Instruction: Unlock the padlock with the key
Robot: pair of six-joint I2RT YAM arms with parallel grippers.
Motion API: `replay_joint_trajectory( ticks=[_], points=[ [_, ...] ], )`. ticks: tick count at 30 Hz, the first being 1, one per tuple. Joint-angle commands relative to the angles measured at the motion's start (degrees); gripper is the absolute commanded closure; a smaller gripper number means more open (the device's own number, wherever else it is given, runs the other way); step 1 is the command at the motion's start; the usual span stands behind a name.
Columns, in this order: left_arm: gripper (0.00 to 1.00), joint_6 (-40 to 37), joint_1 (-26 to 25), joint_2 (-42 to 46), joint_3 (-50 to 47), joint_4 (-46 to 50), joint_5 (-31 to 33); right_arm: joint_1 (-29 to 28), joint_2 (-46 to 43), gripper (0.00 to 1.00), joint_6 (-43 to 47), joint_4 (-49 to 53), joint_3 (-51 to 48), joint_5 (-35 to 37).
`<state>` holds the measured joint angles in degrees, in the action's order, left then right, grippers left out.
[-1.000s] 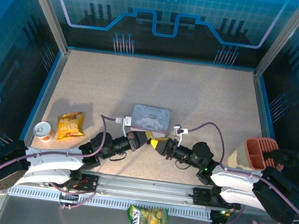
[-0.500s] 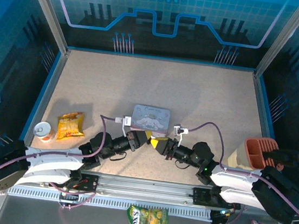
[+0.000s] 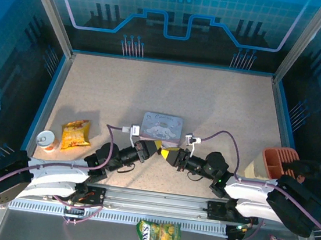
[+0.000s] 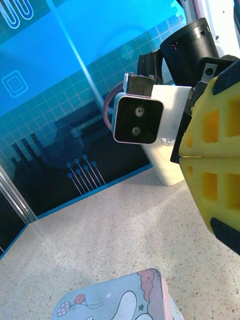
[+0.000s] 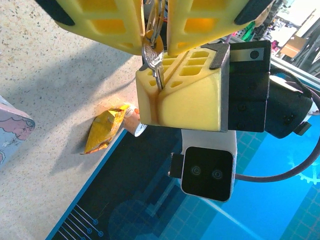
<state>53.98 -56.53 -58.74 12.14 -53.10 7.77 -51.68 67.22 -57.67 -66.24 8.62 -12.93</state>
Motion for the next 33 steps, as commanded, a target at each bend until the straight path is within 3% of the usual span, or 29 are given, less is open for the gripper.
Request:
replay_joint_trajectory(
  ticks=[1, 14, 15, 19, 21, 24, 27, 33],
  points=[
    [1.00, -1.5, -0.3, 0.9, -0.5, -3.1, 1.4, 0.4, 0.6, 0.83, -0.2, -4.2, 0.1, -0.5],
    [1.00, -2.0, -0.2, 1.0, -0.9, -2.3, 1.6, 0.4, -1.3, 0.99, 0.3, -1.4, -0.1, 0.7],
    [0.96, -2.2, -0.2, 1.2, -0.7, -1.5, 1.5, 0.4, -1.8, 1.00, 0.6, -0.5, 0.0, 0.7],
    [0.61, -3.6, -0.2, 5.0, 1.7, 12.3, 4.4, 0.4, -6.9, 1.00, 1.8, 11.8, 0.7, 3.6],
    [0.53, -4.1, -0.2, 7.8, 2.6, 19.8, 7.2, 0.5, -11.6, 1.00, 3.3, 22.9, 1.5, 6.5],
    [0.49, -3.9, -0.2, 11.7, 6.6, 38.1, 12.6, 0.5, -19.9, 1.00, 7.0, 42.7, 3.8, 12.1],
    [0.49, -3.0, -0.2, 11.1, 11.9, 54.9, 17.1, 0.9, -27.2, 1.00, 9.5, 54.7, 4.5, 15.8],
    [0.46, -1.4, -1.0, 0.4, 17.3, 63.2, 15.7, 1.5, -33.7, 1.00, 11.2, 63.1, 4.6, 17.1]
  ],
)
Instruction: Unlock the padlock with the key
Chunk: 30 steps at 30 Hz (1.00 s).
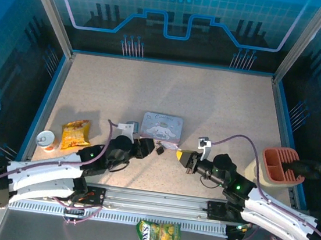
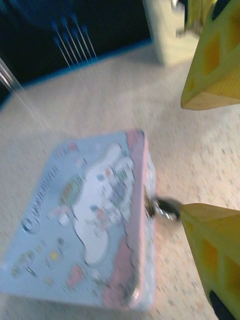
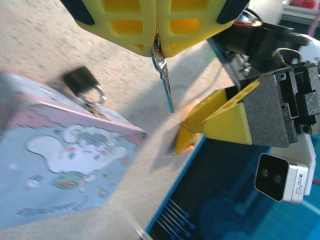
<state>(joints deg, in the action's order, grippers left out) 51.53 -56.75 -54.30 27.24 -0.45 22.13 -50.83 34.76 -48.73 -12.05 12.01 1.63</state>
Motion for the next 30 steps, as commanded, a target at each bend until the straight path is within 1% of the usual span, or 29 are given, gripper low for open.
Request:
replay_joint_trajectory(
  ticks=[1, 4, 6, 7, 12, 16, 20, 26, 30],
  points=[
    [0.45, 1.1, -1.3, -6.5, 3.5, 11.3, 1.3, 0.6, -1.1, 1.00, 2.1, 8.4, 1.1, 2.3],
    [0.44, 1.5, -3.3, -14.2, 10.3, 17.7, 4.3, 0.6, 0.0, 1.00, 1.3, 6.3, 0.4, 1.9],
    [0.46, 1.4, -4.4, -19.4, 14.9, 21.8, 6.5, 0.5, 0.9, 1.00, 1.2, 4.7, 0.1, 1.7],
    [0.46, 1.2, -4.7, -21.1, 16.3, 22.3, 7.0, 0.5, 1.2, 1.00, 1.2, 4.3, 0.0, 1.6],
    [0.46, -0.1, -4.9, -29.3, 19.3, 18.5, 5.7, 0.5, 1.1, 1.00, 2.0, 4.4, 0.4, 1.3],
    [0.46, -1.2, -4.8, -35.1, 23.8, 19.5, 6.6, 0.5, -0.2, 1.00, 1.8, 5.1, -0.2, 1.1],
    [0.48, -3.3, -3.4, -39.2, 26.0, 16.6, 5.1, 0.5, -1.9, 1.00, 1.0, 5.4, -1.1, 0.9],
    [0.48, -8.2, -0.9, -45.0, 31.5, 18.2, 6.3, 0.6, -4.4, 1.00, 0.6, 6.8, -2.1, 1.3],
    [0.44, -12.4, 0.1, -47.9, 35.2, 20.8, 8.0, 0.6, -5.1, 1.00, 0.7, 8.0, -2.0, 1.5]
  ],
)
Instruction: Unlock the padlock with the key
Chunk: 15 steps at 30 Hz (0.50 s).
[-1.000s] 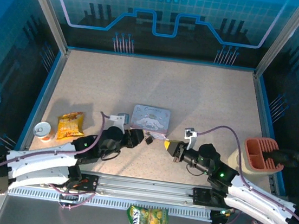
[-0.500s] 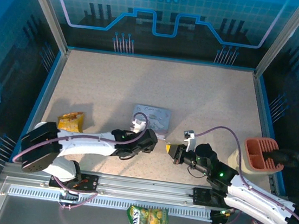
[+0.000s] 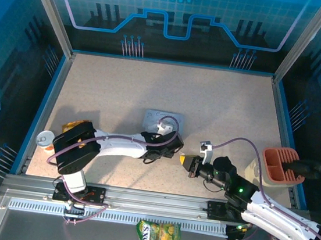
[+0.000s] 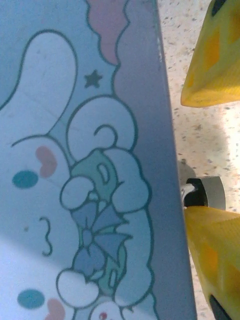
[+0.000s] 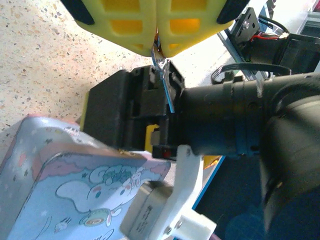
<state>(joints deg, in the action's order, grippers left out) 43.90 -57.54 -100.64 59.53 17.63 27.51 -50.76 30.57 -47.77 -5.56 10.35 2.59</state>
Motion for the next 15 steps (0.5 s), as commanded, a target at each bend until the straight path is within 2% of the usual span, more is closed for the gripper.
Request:
replay_joint_trajectory(
  ticks=[1, 7, 11, 15],
  points=[
    [0.44, -5.2, 0.8, -1.4, 3.2, 3.0, 2.9, 0.6, -1.0, 1.00, -0.3, 1.7, -0.4, 0.5],
    [0.44, -7.4, -1.3, 5.2, -0.5, 1.4, 3.1, 0.6, -0.5, 1.00, -0.7, 1.1, -1.0, 1.1],
    [0.44, -6.1, -1.6, 12.8, -10.1, -9.3, -1.8, 0.7, 1.3, 1.00, -0.8, -0.5, -0.8, 0.6],
    [0.44, -4.7, 0.3, 16.7, -18.5, -19.1, -6.0, 0.7, 2.5, 1.00, -0.9, -1.6, -0.6, 0.1]
  ],
)
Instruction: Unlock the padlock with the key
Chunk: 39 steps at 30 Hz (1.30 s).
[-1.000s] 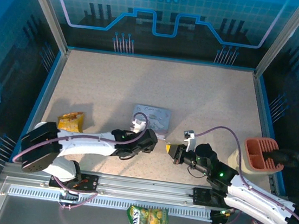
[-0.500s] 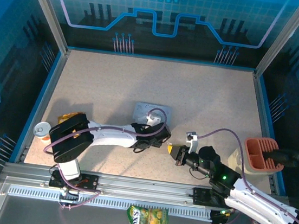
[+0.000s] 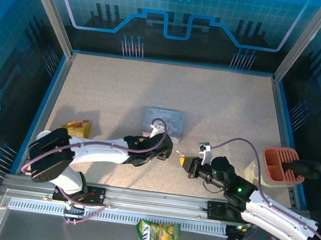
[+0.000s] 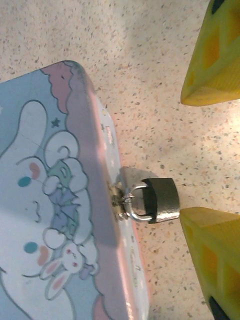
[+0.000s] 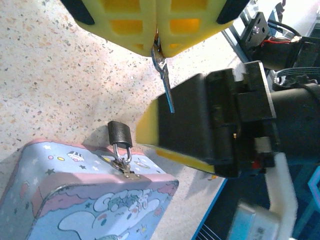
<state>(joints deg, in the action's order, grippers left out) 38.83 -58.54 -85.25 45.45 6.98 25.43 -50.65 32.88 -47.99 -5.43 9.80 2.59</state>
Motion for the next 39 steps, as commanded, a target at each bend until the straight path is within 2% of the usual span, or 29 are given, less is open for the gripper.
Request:
replay_joint_trajectory(
  ticks=[1, 5, 9, 17, 20, 24, 34, 39],
  points=[
    [0.43, -0.1, 2.3, 1.9, -6.1, -10.9, -5.5, 0.5, 0.3, 1.00, -0.7, -1.9, 0.0, 0.0],
    [0.39, -3.0, 6.8, 2.8, -10.9, -16.7, -11.7, 0.5, -0.1, 1.00, -0.6, -1.1, 0.3, -0.2],
    [0.39, -5.3, 7.2, 0.6, -10.0, -15.1, -11.2, 0.5, -0.4, 1.00, -0.6, -0.8, 0.3, 0.0],
    [0.42, -1.3, 8.2, -5.4, -6.4, -14.1, -10.5, 0.4, -0.4, 1.00, -1.2, -1.3, 0.0, -0.4],
    [0.40, 0.2, 9.1, -5.0, -7.7, -17.2, -11.7, 0.4, -0.5, 1.00, -1.1, -0.8, 0.2, -0.6],
    [0.40, 0.8, 9.5, -7.6, -5.3, -14.4, -11.4, 0.5, -0.4, 1.00, -1.0, -1.1, 0.2, -0.6],
    [0.50, 3.1, 10.2, -11.3, -3.6, -15.3, -16.0, 0.3, 1.6, 1.00, -1.1, -2.3, 0.6, -1.0],
    [0.59, 3.9, 10.2, -11.0, -3.9, -14.2, -15.8, 0.4, 1.3, 1.00, -1.0, -1.6, 0.7, -1.1]
  ],
)
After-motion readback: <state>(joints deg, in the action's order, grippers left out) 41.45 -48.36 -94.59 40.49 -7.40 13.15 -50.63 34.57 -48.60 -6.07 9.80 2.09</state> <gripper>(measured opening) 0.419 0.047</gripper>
